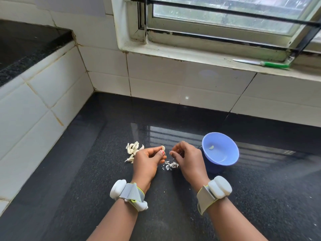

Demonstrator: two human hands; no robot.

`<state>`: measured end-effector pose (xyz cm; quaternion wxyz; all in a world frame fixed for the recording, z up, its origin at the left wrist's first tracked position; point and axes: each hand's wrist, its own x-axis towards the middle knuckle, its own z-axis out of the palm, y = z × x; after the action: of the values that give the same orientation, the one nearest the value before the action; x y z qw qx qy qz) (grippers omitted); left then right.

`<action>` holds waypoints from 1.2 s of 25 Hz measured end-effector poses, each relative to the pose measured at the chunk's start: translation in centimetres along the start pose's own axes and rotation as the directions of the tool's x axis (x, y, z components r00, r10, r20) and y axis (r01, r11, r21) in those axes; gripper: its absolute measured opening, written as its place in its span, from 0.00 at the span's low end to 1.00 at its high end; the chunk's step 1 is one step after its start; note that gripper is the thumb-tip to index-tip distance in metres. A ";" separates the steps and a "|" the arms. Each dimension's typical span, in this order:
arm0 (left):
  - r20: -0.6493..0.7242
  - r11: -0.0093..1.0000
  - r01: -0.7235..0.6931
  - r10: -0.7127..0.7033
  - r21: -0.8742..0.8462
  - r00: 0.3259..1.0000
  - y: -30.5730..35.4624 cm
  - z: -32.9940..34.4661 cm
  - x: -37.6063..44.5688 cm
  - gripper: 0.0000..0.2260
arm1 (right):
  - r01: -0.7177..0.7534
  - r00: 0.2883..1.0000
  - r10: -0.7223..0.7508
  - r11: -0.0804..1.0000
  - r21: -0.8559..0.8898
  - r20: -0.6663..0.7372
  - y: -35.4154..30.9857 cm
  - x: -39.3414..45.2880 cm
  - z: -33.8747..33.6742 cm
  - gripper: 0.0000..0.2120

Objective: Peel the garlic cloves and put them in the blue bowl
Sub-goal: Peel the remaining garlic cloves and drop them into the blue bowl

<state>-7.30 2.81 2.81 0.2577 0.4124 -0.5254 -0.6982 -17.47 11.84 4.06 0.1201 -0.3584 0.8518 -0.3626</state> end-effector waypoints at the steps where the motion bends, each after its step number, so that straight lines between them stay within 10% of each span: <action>1: 0.010 0.997 -0.033 0.033 0.076 0.999 0.0 0.0 0.0 0.07 | -0.006 1.000 0.007 0.991 0.132 -0.006 -0.1 0.1 0.0 0.06; 15: 0.136 0.734 -0.316 0.296 0.601 0.945 1.3 0.1 -0.7 0.05 | -0.153 0.976 0.071 0.900 0.409 0.208 -0.1 0.8 -0.6 0.08; 30: -0.026 0.928 -0.155 0.174 0.338 0.984 0.7 1.3 -0.3 0.04 | -0.296 0.949 0.235 0.424 0.856 0.212 -0.2 -0.4 0.8 0.07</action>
<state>-8.30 3.53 3.71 0.2561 0.4238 -0.6616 -0.5631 -16.66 11.60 3.64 0.3676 -0.1174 0.5849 -0.7134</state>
